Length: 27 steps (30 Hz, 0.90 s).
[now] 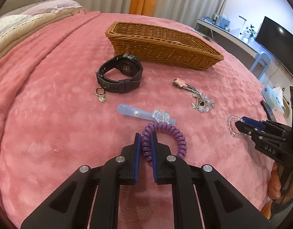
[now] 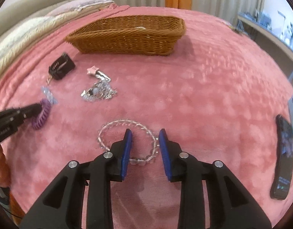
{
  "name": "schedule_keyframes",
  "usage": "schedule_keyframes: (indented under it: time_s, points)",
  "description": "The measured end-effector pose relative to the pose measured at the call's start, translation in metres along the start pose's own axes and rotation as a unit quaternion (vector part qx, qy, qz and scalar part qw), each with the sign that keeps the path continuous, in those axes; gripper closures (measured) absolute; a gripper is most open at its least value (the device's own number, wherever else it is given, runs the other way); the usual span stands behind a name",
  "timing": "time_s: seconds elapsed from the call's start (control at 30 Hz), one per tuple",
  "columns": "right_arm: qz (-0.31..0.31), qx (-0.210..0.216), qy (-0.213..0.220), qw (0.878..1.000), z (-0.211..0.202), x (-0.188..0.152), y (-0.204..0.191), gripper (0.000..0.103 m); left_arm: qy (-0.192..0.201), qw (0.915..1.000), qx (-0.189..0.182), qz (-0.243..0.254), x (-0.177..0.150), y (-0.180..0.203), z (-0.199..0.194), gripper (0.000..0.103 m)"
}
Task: Organize jewelry
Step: 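Lift purple hair tie with left tool while right tool grasps silver chain bracelet, then lower both items into the wicker basket and open both tools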
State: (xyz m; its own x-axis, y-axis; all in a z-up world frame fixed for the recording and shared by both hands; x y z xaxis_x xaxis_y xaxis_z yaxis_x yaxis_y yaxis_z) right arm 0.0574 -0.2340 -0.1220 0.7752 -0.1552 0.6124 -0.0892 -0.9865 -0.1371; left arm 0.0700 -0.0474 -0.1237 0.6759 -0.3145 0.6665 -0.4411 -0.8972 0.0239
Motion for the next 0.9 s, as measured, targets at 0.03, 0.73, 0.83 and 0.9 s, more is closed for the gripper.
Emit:
schedule_keyframes:
  time_s: [0.03,0.73,0.83,0.9]
  points:
    - [-0.008,0.0,0.002,1.0,-0.001,-0.001,-0.003,0.097,0.001,1.0,0.001,0.001,0.0,0.001,0.0,0.094]
    - [-0.017,0.092,0.113,0.989,-0.099,0.104,-0.062,0.097,0.111,0.9923,0.023,0.049,0.111,-0.002,-0.065,0.094]
    - [-0.021,0.09,0.136,0.986,-0.1,0.138,-0.069,0.097,0.127,0.9899,0.03,0.057,0.143,-0.006,-0.062,0.094]
    - [-0.019,0.092,0.142,0.985,-0.092,0.16,-0.073,0.097,0.132,0.9889,0.034,0.06,0.166,-0.011,-0.053,0.094]
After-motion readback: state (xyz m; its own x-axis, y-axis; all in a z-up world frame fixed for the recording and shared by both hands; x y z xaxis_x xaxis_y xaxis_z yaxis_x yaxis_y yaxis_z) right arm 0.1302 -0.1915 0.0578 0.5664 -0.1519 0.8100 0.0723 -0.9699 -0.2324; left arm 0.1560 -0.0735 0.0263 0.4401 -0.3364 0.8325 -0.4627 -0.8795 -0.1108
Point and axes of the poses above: each gripper's, at about its wrist camera, not at the fingertips, and z roughly the way its jaws point, y to its right, x to its top, the point moved 9 cm from there along z, roughly the way its jaws point, and after that the axes turned 14 degrees about z, right-handed, at the moved point
